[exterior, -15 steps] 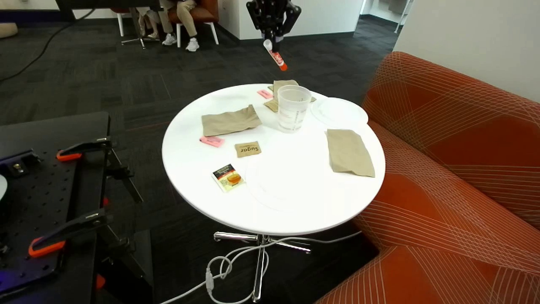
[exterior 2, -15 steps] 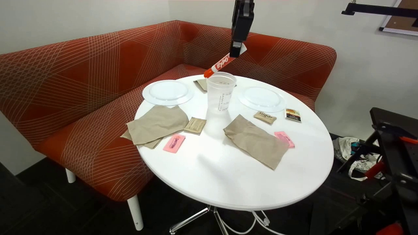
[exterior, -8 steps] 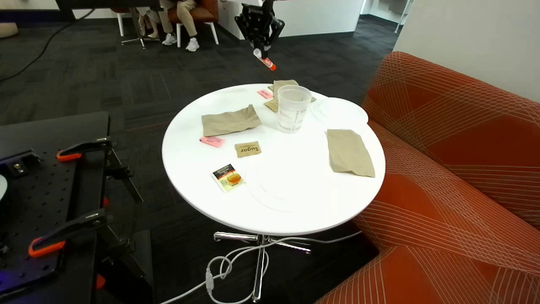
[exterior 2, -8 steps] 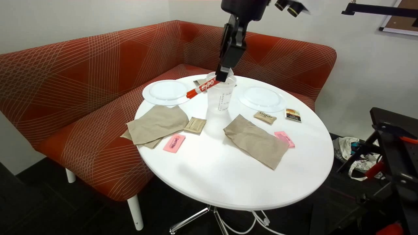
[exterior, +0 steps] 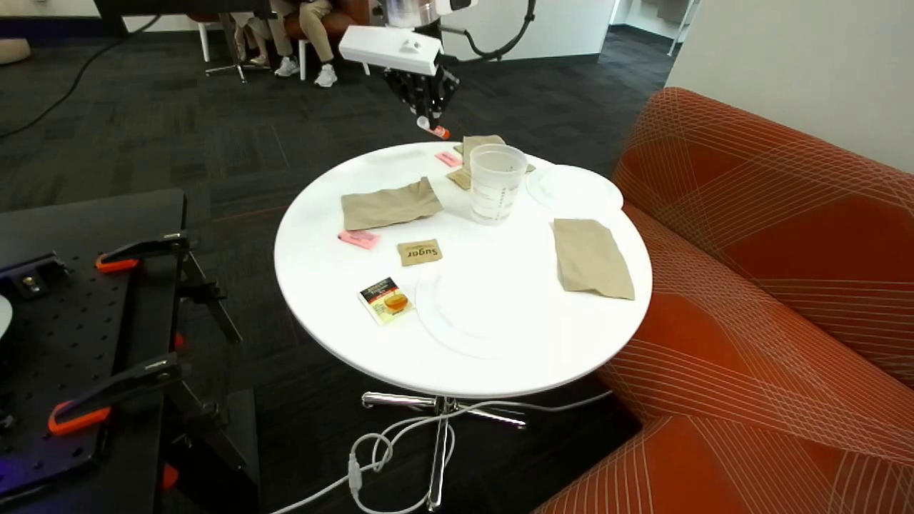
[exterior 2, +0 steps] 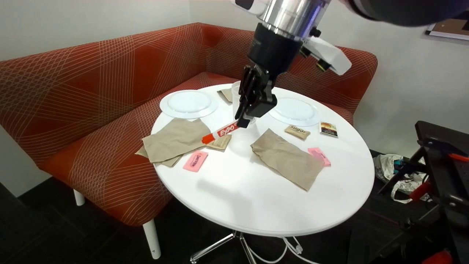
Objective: Remove the marker from the plastic cup and put it on the table
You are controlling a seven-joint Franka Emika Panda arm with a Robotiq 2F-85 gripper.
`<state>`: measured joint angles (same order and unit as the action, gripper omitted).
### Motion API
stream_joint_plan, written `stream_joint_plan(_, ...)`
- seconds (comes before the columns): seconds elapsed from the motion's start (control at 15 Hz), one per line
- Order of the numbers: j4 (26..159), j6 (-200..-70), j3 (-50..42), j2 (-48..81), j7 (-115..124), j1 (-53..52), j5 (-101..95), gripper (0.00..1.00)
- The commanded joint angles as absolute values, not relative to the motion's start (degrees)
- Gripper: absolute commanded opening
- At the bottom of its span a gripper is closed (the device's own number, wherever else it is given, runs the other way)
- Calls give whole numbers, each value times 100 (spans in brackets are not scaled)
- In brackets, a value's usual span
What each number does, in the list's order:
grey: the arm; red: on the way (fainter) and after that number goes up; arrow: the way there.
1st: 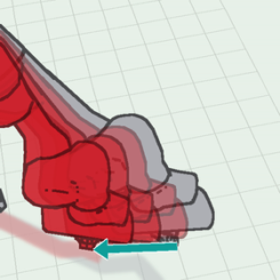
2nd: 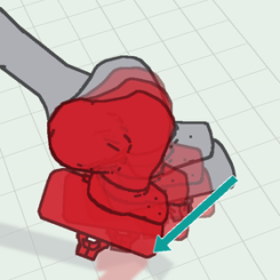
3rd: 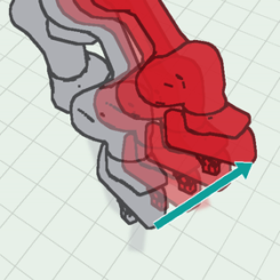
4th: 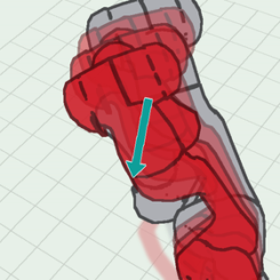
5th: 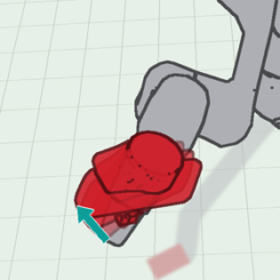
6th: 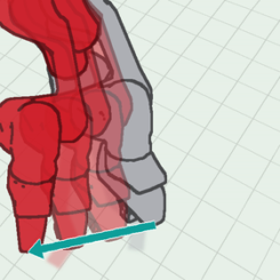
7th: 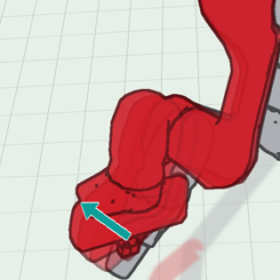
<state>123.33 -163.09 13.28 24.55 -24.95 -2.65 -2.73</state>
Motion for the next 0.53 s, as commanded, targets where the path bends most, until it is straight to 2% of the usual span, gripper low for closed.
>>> stream_joint_plan(0.0,12603,-17131,1775,2714,-2953,200,-219,5)
stream_joint_plan(0.47,12844,-17692,2394,3201,-3009,976,-618,5)
